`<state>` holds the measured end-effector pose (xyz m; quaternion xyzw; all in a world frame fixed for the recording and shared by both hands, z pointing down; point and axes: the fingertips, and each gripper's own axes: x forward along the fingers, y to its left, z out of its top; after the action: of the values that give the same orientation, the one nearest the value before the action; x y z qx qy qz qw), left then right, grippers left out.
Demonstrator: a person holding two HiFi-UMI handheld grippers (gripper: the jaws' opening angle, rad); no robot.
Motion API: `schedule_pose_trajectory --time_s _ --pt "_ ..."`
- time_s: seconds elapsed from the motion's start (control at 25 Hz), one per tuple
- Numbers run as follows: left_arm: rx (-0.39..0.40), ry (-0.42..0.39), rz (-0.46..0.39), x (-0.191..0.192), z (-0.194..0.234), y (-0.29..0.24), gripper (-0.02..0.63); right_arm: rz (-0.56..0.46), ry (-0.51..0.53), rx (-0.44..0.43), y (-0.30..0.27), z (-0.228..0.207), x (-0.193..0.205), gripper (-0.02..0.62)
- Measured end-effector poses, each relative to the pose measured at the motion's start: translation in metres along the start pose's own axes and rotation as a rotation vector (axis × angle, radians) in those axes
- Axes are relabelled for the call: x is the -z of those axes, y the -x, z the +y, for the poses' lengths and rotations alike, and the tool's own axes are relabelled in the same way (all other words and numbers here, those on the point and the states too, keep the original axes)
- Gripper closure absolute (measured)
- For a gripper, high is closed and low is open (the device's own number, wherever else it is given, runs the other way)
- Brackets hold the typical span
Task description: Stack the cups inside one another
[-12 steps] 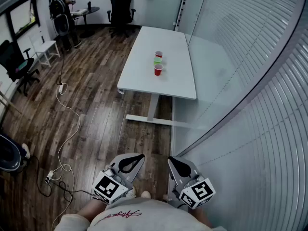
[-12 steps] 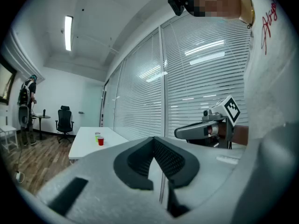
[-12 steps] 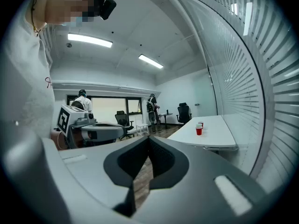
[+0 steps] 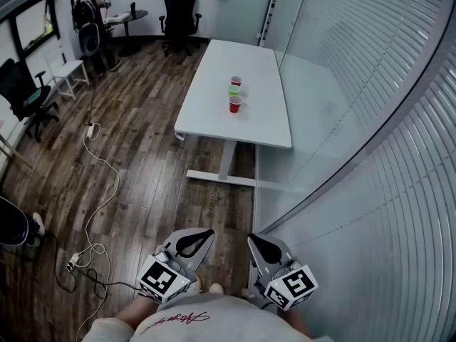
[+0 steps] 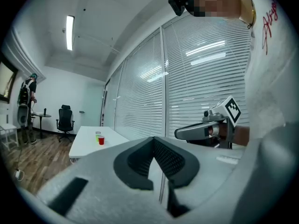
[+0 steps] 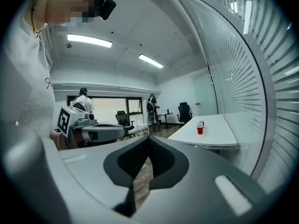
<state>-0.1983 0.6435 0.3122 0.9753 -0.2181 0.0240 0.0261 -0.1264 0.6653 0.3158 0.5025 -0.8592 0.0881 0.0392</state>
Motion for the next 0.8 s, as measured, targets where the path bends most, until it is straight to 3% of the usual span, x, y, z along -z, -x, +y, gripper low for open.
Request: schedule_pose_trajectory --time_s 0.8 --pt "0.023 0.005 -0.013 -0.002 0.023 0.016 0.611 -0.049 -0.056 -0.004 -0.019 0.014 -0.014 0.595"
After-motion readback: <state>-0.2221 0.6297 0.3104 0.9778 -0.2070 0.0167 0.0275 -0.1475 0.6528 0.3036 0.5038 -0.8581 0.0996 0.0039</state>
